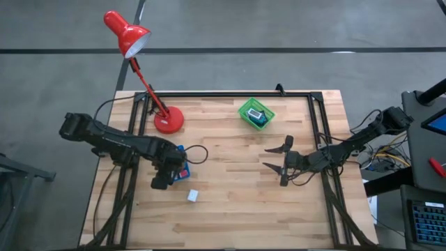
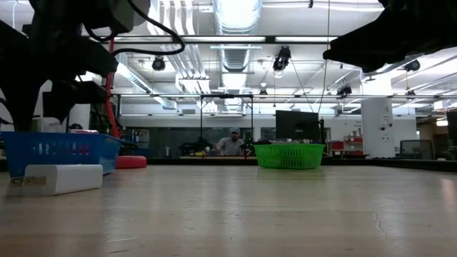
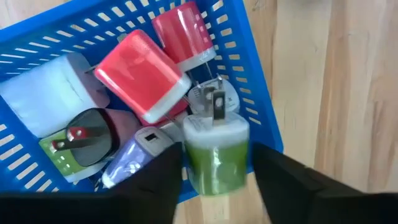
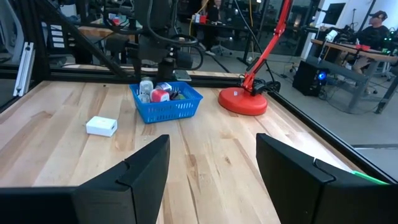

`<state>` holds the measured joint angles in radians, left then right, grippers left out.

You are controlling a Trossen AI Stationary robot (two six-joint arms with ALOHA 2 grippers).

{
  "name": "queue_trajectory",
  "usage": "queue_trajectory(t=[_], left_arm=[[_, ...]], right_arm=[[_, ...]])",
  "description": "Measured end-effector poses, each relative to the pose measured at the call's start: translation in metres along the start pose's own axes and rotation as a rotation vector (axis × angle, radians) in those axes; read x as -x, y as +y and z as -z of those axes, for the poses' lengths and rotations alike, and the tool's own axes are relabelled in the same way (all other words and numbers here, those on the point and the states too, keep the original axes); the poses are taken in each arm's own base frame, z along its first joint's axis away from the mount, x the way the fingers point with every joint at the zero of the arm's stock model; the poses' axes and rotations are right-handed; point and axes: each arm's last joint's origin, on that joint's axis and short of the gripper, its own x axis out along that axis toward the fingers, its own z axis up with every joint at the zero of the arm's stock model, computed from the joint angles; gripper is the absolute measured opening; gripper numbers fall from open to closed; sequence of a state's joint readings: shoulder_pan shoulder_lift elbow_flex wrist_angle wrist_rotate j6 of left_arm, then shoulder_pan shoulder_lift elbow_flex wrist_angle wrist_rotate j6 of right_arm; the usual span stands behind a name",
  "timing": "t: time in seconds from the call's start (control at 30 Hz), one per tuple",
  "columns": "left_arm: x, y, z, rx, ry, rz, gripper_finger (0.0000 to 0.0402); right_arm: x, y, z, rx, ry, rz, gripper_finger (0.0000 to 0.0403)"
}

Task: Pick & Place Office items
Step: Put the green charger adapter into the blue basket, then put the white charger adapter into the blue basket

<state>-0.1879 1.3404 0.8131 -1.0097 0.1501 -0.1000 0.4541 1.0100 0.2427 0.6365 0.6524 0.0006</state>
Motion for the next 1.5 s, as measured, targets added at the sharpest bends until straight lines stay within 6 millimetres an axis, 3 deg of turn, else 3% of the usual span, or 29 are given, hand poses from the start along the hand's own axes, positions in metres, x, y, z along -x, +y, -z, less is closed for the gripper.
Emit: queue_trajectory(t=[0.1,0.2,0.4,0.8,1.07,1.5], left_arm=[[0.0,-0.001,0.0,0.0,-0.006,0.022,0.0231],[0.001,-0.001,-0.001,0.0,-0.009,0.04,0.0248],[0.005,-0.002,0.0,0.004,-0.023,0.047,0.0249],[0.04,-0.017,-0.011,0.017,-0.193,0.135,0.0249],[0.04,-0.044,-0.024,-0.164,-0.366,0.142,0.025],[0.032,-0.064,-0.037,-0.215,-0.486,0.039,0.0282]], right_arm=[[0.0,0.0,0.0,0.0,0.0,0.0,0.0231],[0.0,0.0,0.0,0.0,0.0,0.0,0.0231],[0.0,0.0,0.0,0.0,0.0,0.0,0.0231],[0.0,0.0,0.001,0.003,0.004,0.0,0.0231],[0.0,0.0,0.002,0.012,0.017,-0.001,0.0231],[0.0,0.0,0.003,0.015,0.022,-0.001,0.0231]])
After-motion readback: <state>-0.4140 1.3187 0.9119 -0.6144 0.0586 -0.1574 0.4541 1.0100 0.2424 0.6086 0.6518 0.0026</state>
